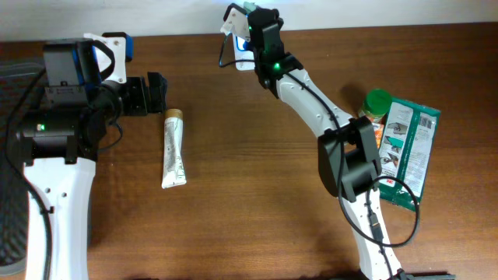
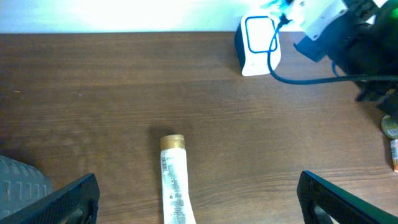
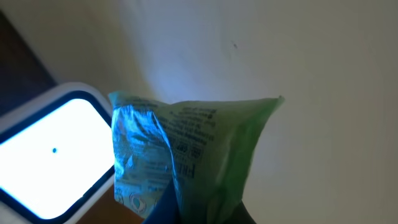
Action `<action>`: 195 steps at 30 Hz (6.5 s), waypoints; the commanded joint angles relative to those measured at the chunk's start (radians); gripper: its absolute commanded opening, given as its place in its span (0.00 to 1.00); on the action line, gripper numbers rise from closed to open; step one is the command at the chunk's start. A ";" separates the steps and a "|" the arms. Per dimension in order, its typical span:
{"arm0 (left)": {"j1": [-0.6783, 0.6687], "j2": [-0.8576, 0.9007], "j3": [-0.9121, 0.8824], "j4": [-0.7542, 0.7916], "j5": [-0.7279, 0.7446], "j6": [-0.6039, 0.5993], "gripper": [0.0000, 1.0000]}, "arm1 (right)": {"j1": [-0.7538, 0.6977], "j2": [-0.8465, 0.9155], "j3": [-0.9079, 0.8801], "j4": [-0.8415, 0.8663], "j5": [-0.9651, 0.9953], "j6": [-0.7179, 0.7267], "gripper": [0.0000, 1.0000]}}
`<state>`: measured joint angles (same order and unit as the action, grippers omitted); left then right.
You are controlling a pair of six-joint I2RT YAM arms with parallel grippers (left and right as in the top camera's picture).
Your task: Scan the item barcode
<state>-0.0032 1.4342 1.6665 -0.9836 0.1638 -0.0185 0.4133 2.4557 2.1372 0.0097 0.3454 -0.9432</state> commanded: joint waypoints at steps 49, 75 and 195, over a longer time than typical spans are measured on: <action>0.006 -0.010 0.014 0.001 -0.004 0.012 0.99 | -0.609 -0.346 -0.217 -1.447 -0.237 1.288 0.45; 0.006 -0.010 0.014 0.001 -0.004 0.012 0.99 | 0.062 -0.180 -0.135 -0.908 -0.884 1.312 0.65; 0.006 -0.010 0.014 0.001 -0.004 0.012 0.99 | -0.240 -0.354 -0.681 -0.959 -1.108 0.757 0.66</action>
<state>-0.0032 1.4342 1.6665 -0.9840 0.1638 -0.0185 0.1539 2.0995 1.5585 -1.0481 -0.7025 -0.2409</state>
